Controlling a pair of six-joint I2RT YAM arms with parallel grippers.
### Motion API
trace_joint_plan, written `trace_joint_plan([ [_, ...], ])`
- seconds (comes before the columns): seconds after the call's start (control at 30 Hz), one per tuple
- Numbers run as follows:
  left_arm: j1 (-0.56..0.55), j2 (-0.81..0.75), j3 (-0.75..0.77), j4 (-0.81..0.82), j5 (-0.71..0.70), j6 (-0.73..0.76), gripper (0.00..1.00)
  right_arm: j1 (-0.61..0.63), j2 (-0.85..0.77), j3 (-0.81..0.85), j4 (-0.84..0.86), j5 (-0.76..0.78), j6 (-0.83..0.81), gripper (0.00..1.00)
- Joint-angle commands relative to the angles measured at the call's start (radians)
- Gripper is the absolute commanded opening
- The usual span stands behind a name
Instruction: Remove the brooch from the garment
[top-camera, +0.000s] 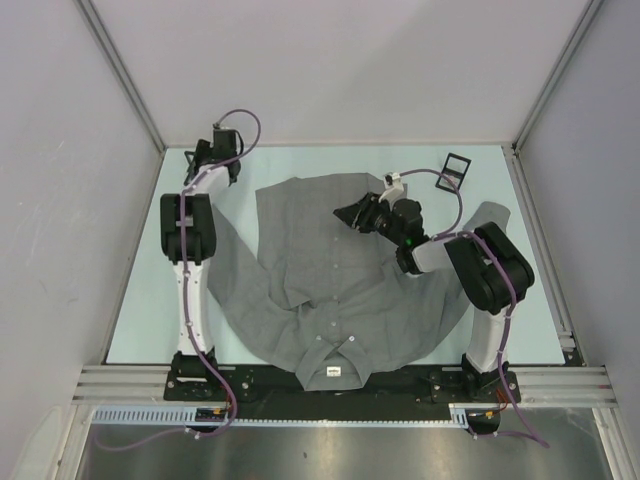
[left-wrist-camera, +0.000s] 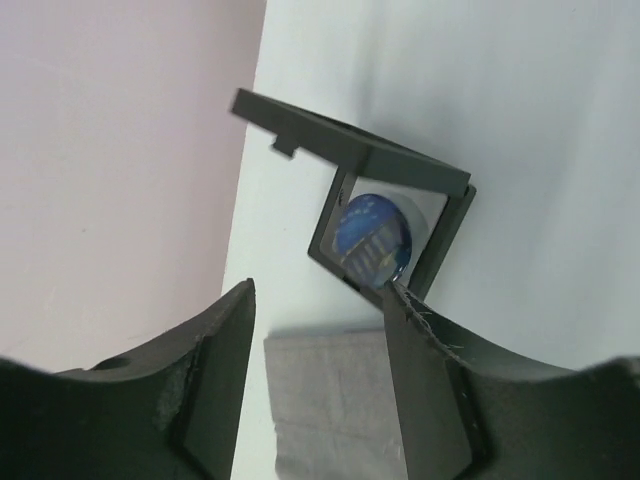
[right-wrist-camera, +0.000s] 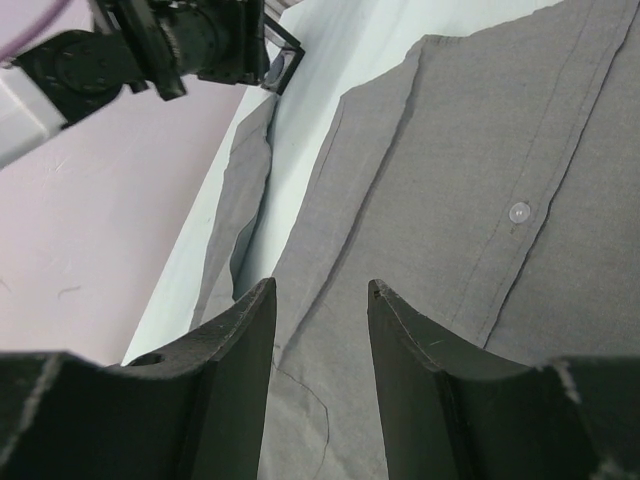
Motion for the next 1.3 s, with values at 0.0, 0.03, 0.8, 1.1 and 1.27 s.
trace_joint_plan([
  [0.0,-0.037,-0.194,-0.044,-0.062,0.064,-0.11,0.59,0.01,-0.019,0.044,-0.011,0.008,-0.053,0.46],
  [0.03,-0.053,-0.215,-0.055,-0.076,0.084,-0.125,0.6,0.011,-0.031,0.042,-0.028,0.013,-0.067,0.47],
  [0.8,-0.433,-1.518,-1.103,-0.027,1.082,-0.767,0.95,0.257,-0.951,-0.171,-1.186,0.504,-0.32,0.52],
  [1.1,-0.443,-1.837,-1.282,0.002,1.093,-0.774,0.97,0.304,-1.519,-0.157,-1.489,0.535,-0.219,0.69],
  [1.27,-0.444,-1.996,-1.383,-0.002,1.15,-0.888,0.98,0.304,-1.444,-0.096,-1.535,0.594,-0.18,0.84],
])
